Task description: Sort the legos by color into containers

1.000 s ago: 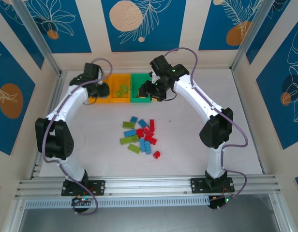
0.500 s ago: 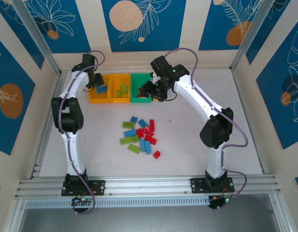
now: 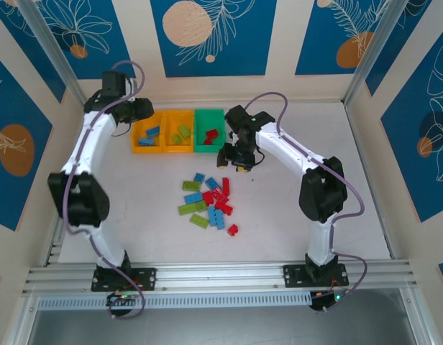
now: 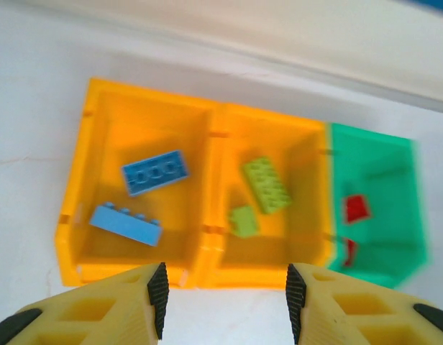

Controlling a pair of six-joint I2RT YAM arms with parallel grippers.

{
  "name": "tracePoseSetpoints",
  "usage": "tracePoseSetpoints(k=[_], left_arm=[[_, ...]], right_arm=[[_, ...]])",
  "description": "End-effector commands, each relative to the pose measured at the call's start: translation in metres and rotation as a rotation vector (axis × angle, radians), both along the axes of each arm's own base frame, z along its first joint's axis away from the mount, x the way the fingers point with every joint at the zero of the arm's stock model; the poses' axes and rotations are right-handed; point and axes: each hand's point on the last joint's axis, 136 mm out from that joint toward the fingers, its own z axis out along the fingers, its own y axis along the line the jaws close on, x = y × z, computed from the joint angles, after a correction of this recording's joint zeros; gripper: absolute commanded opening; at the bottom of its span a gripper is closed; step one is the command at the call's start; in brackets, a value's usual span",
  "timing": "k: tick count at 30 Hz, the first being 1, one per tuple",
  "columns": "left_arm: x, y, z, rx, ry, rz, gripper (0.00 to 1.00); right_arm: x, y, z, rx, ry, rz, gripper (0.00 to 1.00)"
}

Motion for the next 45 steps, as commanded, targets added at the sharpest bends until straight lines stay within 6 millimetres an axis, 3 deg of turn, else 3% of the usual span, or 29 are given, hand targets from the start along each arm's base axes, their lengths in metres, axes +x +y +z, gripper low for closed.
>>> tracePoseSetpoints(k=[1,5,10,14,19,22,26,31,35,39,45], left_arm=[[-0.041,-0.056,0.011,-0.007,-0.07,-0.297,0.48],[-0.086,-0.07,-0.017,-0.016,-0.021,-0.408,0.49],[-0.119,-0.086,-0.023,-0.042,-0.012,-0.499,0.52],[-0.126,-0.086,-0.025,-0.031,0.001,-0.513,0.55],[-0.125,-0.086,-0.03,-0.022,0.006,-0.511,0.6],[-0.123,-0.086,-0.034,-0.019,0.016,-0.507,0.63],[-0.121,-0.086,-0.037,-0.016,0.022,-0.503,0.65],[-0.122,-0.086,-0.031,-0.016,0.002,-0.501,0.75],[-0.123,-0.09,-0.027,-0.027,-0.017,-0.508,0.86],[-0.125,-0.092,-0.032,-0.019,-0.002,-0.505,0.88],[-0.133,-0.088,-0.052,0.007,0.087,-0.47,0.89]], right_arm=[[-0.006,0.014,-0.019,0.035,0.071,0.037,0.61],[-0.007,0.016,-0.047,0.004,0.136,0.054,0.6],[-0.009,0.014,-0.076,-0.036,0.185,0.091,0.58],[-0.015,0.01,-0.095,-0.057,0.209,0.082,0.54],[-0.019,0.0,-0.106,-0.093,0.223,0.048,0.41],[-0.016,-0.005,-0.102,-0.115,0.187,0.036,0.34],[-0.005,-0.008,-0.079,-0.109,0.116,0.024,0.2],[0.027,0.009,-0.014,-0.034,-0.094,0.04,0.14],[0.074,0.025,0.025,-0.011,-0.303,0.011,0.16],[0.127,0.033,0.021,-0.083,-0.426,-0.016,0.19],[0.175,0.056,0.0,-0.093,-0.471,0.041,0.2]])
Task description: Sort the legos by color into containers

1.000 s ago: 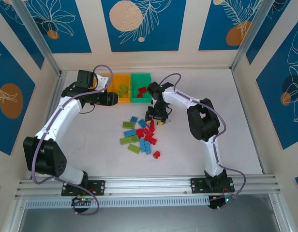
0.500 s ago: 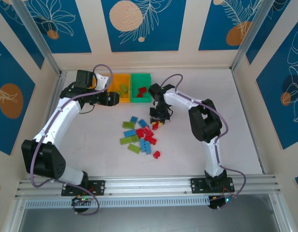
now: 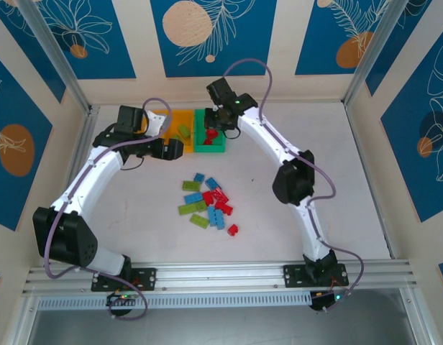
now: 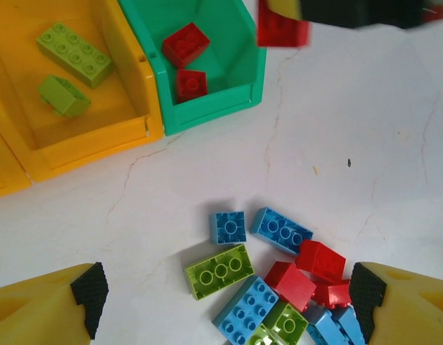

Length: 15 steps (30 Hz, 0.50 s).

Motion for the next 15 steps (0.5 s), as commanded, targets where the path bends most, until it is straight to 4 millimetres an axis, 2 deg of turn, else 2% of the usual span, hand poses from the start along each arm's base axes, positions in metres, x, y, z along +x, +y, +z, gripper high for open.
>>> tracePoseSetpoints(k=[1,5,7,9,12,15], left_arm=[[-0.012,0.001,-0.014,0.023,0.061,0.012,0.89],[-0.017,-0.002,-0.024,0.024,0.085,0.019,0.89],[-0.019,-0.002,-0.026,0.024,0.093,0.024,0.9],[-0.022,-0.002,-0.029,0.027,0.101,0.031,0.9],[-0.026,0.001,-0.037,0.036,0.128,0.057,0.9],[-0.03,0.0,-0.045,0.052,0.15,0.068,0.9]], right_arm=[[0.017,0.0,-0.046,-0.084,0.031,0.024,0.21],[0.039,0.027,-0.047,0.066,-0.012,0.104,0.26],[0.044,0.047,-0.035,0.163,-0.056,0.19,0.28],[0.049,0.058,-0.019,0.196,-0.12,0.226,0.34],[0.055,0.053,0.0,0.2,-0.158,0.197,0.48],[0.048,0.039,0.013,0.201,-0.121,0.147,0.5]])
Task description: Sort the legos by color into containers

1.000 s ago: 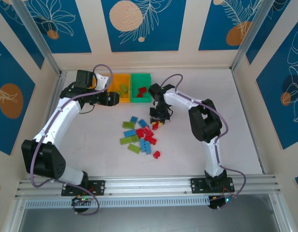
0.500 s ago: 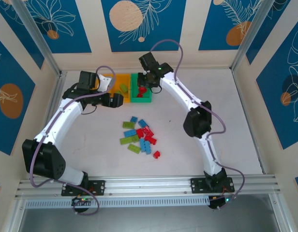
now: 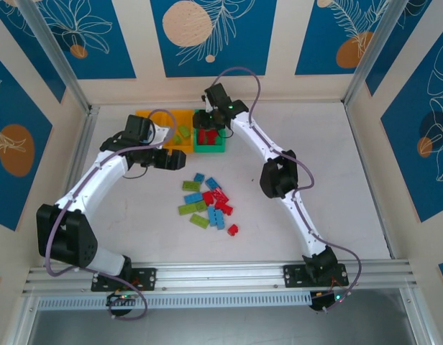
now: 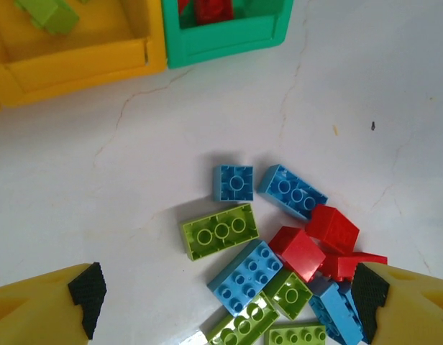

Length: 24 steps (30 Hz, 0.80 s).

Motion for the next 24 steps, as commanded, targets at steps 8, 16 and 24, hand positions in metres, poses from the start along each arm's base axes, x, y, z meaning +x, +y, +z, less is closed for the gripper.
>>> tracePoseSetpoints(k=[8,16,24], left_arm=[[-0.028,-0.029,-0.041,0.103,0.114,-0.103,0.9],[-0.019,-0.042,-0.093,0.247,0.193,-0.053,0.95],[-0.013,-0.042,-0.129,0.298,0.296,0.005,0.98]], right_arm=[[-0.066,-0.043,0.12,0.102,0.088,-0.053,0.5],[-0.146,-0.093,0.1,0.013,0.246,-0.136,0.75],[-0.169,-0.114,0.081,-0.021,0.315,-0.186,0.8]])
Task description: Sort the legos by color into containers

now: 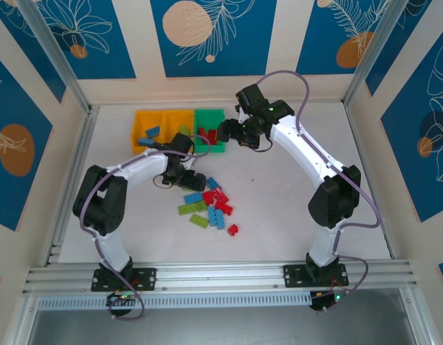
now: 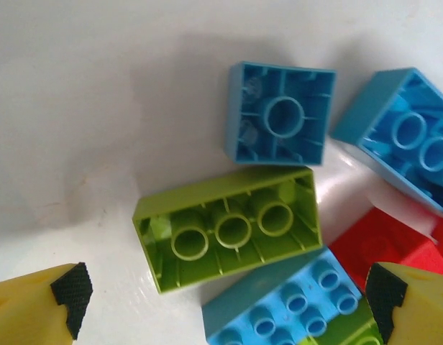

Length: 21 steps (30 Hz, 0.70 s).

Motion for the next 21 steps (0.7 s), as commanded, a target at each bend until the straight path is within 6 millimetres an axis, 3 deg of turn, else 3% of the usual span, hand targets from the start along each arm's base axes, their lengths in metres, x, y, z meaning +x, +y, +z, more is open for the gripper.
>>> tracePoseSetpoints(k=[1,8,13,17,21], left_arm=[[0.007,-0.003,-0.001,0.01,0.009,0.022,0.97],[0.002,-0.006,-0.024,0.022,0.078,0.016,0.86],[0.006,-0.004,-0.019,0.027,0.05,0.016,0.67],[0.011,-0.007,0.004,-0.008,-0.01,-0.001,0.56],[0.029,-0.003,0.057,-0.04,-0.143,0.011,0.53]], right_arm=[[-0.002,-0.005,-0.002,-0.006,0.022,-0.033,0.8],[0.002,0.004,-0.007,0.007,0.057,-0.035,0.79],[0.002,0.008,-0.007,0.012,0.062,-0.018,0.79],[0.002,0.01,-0.007,0.016,0.066,-0.005,0.78],[0.001,0.01,-0.005,0.02,0.068,-0.008,0.78]])
